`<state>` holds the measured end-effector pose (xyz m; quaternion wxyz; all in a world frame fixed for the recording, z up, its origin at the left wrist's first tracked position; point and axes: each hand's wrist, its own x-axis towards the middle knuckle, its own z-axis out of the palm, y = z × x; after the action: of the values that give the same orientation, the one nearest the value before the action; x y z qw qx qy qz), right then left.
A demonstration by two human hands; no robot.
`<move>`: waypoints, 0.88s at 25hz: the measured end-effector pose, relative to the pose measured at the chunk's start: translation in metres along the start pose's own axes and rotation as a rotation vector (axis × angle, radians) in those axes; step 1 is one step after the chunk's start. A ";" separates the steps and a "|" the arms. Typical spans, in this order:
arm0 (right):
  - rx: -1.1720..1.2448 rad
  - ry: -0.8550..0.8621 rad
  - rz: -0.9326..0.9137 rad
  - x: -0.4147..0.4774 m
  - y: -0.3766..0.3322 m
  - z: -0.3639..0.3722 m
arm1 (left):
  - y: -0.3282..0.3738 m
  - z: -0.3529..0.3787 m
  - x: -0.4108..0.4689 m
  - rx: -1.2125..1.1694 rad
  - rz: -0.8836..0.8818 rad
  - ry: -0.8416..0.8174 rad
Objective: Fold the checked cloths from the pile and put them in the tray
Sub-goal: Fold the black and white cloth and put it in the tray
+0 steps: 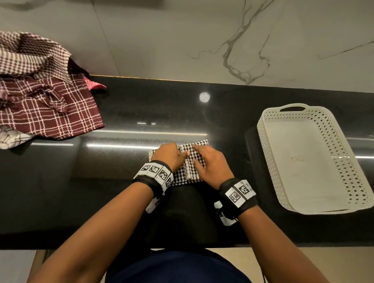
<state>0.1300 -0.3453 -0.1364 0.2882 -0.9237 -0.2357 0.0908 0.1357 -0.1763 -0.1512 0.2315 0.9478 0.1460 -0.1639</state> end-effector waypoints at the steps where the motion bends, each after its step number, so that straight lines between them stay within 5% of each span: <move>1: -0.102 -0.078 -0.053 0.002 0.004 -0.001 | 0.000 0.000 0.003 0.006 -0.012 -0.010; 7: -0.442 -0.445 -0.019 0.001 0.029 0.017 | -0.010 -0.003 0.000 -0.090 0.013 -0.098; 10: -0.473 -0.444 -0.065 0.005 0.035 0.011 | -0.025 -0.015 -0.011 -0.187 0.080 -0.101; 14: -0.448 -0.334 -0.234 0.012 0.031 0.009 | -0.075 -0.031 -0.030 -0.005 0.013 0.184; 18: -0.497 -0.403 -0.236 0.014 0.028 0.014 | -0.074 -0.027 -0.034 0.128 -0.135 0.056; 22: -0.503 -0.422 -0.194 0.011 0.028 0.016 | -0.060 -0.031 -0.022 -0.377 -0.185 0.003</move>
<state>0.1453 -0.3520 -0.1657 0.0034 -0.9000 -0.3917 0.1910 0.1018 -0.1146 -0.1405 0.3884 0.8704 0.2609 -0.1529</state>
